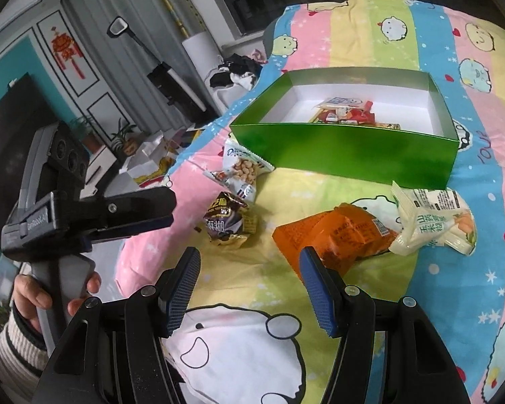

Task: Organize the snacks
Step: 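Move the right gripper back out to the dark black-sesame snack bag, then close the right gripper on the black-sesame bag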

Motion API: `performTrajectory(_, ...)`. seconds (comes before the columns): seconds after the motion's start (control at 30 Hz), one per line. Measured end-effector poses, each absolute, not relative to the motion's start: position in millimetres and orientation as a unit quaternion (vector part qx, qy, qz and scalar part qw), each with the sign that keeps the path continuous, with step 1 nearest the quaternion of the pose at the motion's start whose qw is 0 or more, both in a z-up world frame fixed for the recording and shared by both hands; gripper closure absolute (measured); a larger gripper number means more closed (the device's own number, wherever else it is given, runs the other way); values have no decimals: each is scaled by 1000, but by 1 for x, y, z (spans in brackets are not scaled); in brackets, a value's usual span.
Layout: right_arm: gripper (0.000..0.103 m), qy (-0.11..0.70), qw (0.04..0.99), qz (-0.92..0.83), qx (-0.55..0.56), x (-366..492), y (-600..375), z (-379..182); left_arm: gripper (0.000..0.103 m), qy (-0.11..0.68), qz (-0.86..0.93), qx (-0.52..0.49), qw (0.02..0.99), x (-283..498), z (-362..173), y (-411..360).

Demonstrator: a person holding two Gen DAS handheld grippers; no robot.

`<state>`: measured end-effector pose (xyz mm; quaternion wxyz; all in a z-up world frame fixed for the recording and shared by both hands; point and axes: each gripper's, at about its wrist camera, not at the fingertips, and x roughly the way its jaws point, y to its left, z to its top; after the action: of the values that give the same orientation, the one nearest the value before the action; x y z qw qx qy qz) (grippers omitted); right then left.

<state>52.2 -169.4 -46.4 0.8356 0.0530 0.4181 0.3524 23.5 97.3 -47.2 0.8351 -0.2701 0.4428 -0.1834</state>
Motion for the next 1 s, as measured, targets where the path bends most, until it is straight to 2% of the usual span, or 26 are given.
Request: performTrajectory(1.0,41,439,826,351,-22,84,-111,-71,1,479,-194,-273,812,62,-90,114)
